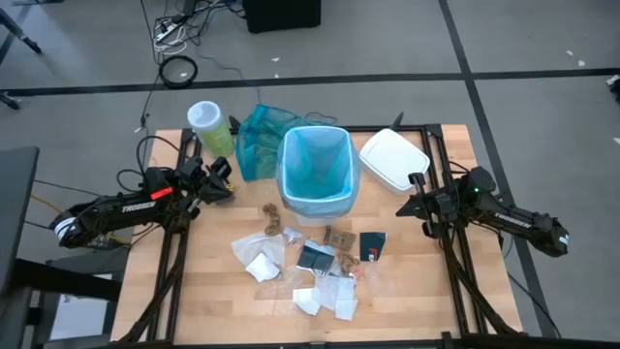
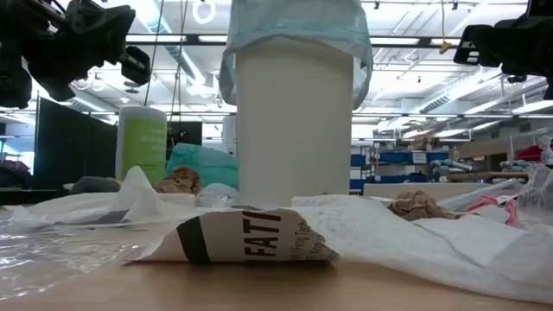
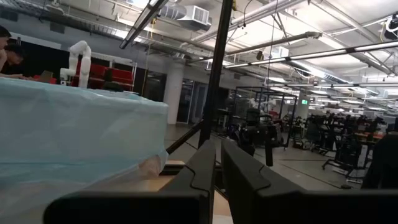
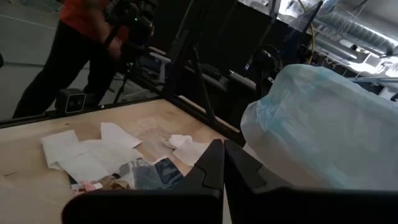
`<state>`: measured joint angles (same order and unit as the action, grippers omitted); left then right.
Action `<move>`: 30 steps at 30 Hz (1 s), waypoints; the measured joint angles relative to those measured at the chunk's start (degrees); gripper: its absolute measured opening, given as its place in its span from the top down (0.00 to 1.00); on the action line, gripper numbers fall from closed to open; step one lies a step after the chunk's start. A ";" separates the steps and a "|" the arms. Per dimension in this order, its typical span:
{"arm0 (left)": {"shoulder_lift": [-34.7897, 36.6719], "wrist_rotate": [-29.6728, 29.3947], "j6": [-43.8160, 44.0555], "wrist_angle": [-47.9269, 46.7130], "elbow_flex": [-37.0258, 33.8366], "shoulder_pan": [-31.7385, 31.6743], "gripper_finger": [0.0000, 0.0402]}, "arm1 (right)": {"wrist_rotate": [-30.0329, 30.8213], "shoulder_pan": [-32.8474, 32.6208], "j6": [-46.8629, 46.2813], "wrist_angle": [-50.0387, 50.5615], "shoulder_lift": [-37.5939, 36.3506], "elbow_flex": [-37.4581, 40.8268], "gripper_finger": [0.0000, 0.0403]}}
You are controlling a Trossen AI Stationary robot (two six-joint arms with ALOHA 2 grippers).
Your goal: Place trash/remove bag and relplace
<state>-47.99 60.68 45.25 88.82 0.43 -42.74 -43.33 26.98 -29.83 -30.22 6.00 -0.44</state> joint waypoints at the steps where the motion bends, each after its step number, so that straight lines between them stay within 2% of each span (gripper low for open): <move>1: 0.00 0.00 0.00 0.00 0.00 0.00 0.91 | -0.02 -0.02 0.01 -0.01 -0.01 0.01 1.00; 27: -0.52 -0.05 -0.03 0.00 0.00 0.00 0.91 | -0.04 0.00 0.00 -0.02 -0.02 0.01 1.00; 30: -0.52 -2.27 -0.02 -0.01 0.00 -0.02 0.91 | -0.04 -0.02 -0.01 -0.02 -0.02 0.01 1.00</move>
<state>-48.51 58.42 45.23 88.80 0.43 -42.76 -43.38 26.97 -29.85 -30.24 5.98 -0.43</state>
